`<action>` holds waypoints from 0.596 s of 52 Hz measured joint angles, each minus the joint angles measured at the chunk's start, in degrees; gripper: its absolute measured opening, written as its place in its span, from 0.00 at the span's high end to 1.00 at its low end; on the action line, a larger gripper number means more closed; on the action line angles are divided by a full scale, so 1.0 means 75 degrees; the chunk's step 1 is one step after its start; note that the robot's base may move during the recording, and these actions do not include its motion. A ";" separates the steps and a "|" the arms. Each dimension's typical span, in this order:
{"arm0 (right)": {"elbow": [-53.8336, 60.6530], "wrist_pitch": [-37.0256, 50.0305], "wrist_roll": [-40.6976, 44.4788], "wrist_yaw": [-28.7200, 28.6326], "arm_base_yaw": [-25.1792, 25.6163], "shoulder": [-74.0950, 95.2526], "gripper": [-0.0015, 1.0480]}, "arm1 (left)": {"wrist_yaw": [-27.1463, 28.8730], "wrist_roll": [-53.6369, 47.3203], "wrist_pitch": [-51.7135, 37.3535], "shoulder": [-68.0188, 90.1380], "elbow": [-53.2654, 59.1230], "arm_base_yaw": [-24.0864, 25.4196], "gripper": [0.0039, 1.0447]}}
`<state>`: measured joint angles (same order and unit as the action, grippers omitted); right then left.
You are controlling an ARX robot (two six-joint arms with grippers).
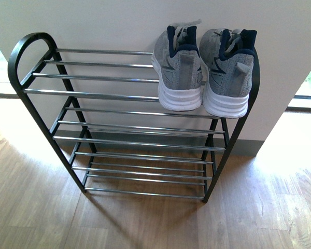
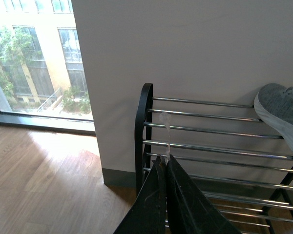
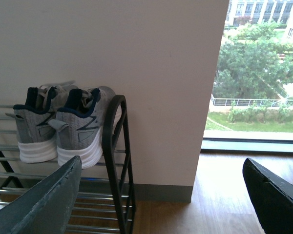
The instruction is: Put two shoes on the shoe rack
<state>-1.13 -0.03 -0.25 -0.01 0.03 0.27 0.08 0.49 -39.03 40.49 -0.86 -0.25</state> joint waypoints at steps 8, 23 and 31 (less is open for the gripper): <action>0.0000 0.0000 0.0000 0.0000 0.0000 0.0000 0.09 | 0.0000 -0.0003 0.0912 -0.1014 0.0006 0.0000 0.99; 0.0000 0.0000 0.0000 0.0000 0.0000 0.0000 0.09 | 0.0000 -0.0003 0.2363 -0.2556 0.0009 0.0000 0.99; 0.0000 0.0000 0.0000 0.0000 0.0000 0.0000 0.09 | 0.0000 -0.0003 0.2943 -0.3150 0.0009 0.0000 0.99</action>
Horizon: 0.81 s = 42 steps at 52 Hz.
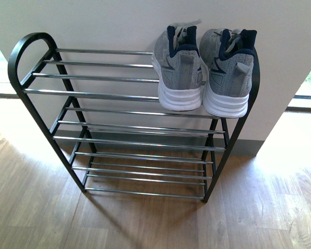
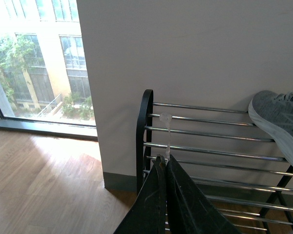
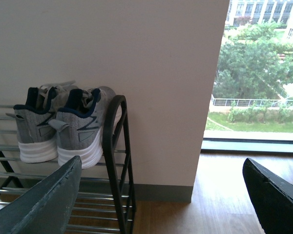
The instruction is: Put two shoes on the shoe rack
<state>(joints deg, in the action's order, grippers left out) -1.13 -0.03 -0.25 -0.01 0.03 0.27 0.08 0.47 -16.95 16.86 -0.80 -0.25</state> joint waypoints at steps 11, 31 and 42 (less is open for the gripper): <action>0.0000 0.0000 0.0000 0.0000 0.0000 0.0000 0.09 | 0.0000 0.0003 0.0560 -0.0571 0.0000 0.0000 0.99; 0.0000 0.0000 0.0000 -0.0006 0.0000 0.0000 0.09 | 0.0000 0.0000 0.2261 -0.2110 -0.0003 0.0006 0.99; 0.0000 0.0000 0.0000 -0.0003 0.0000 0.0000 0.09 | -0.0006 0.0000 0.2261 -0.2124 -0.0003 0.0009 0.86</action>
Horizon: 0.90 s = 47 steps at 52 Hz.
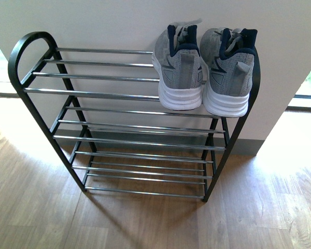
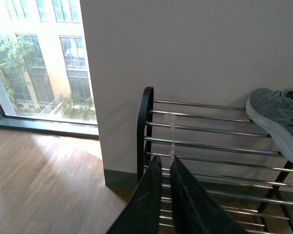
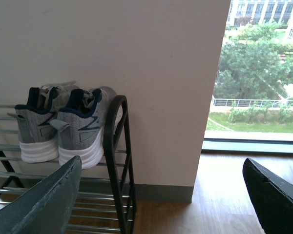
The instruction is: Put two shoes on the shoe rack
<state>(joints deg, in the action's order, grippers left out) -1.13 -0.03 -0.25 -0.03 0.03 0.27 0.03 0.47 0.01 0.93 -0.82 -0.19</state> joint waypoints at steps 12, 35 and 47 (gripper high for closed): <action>0.0000 0.0000 0.0000 -0.0012 -0.0003 0.0000 0.09 | 0.0009 0.0000 0.0000 -0.0006 0.0000 0.0000 0.51; 0.0000 0.0000 0.0000 0.0003 0.0000 0.0000 0.09 | -0.0006 -0.0012 0.0000 -0.0006 0.0000 0.0009 0.09; 0.0000 0.0000 0.0000 0.0003 0.0000 0.0000 0.09 | -0.0006 -0.0012 0.0000 -0.0006 0.0000 0.0009 0.09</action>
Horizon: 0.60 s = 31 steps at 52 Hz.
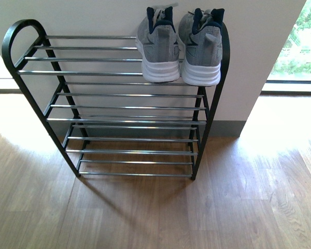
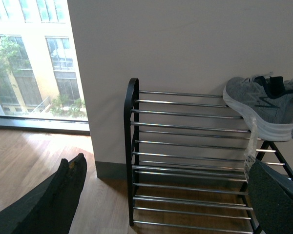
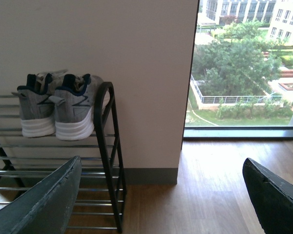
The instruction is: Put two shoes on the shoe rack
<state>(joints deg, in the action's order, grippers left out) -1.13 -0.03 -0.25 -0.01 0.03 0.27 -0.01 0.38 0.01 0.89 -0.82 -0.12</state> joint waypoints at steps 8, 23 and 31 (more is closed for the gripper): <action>0.0000 0.0000 0.0000 0.0003 0.0000 0.0000 0.09 | 0.0000 0.0000 0.0000 0.0000 0.0000 0.0000 0.09; 0.0000 0.0000 0.0000 0.0000 0.0000 -0.0009 0.09 | 0.0000 0.0000 0.0000 0.0000 0.0000 0.0000 0.09; 0.0000 -0.0003 0.0000 -0.0003 0.0000 -0.0003 0.09 | 0.0000 0.0000 0.0000 0.0000 0.0000 0.0000 0.09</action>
<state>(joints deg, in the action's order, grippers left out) -1.13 -0.05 -0.25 -0.03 0.03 0.25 -0.01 0.38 0.01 0.89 -0.82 -0.12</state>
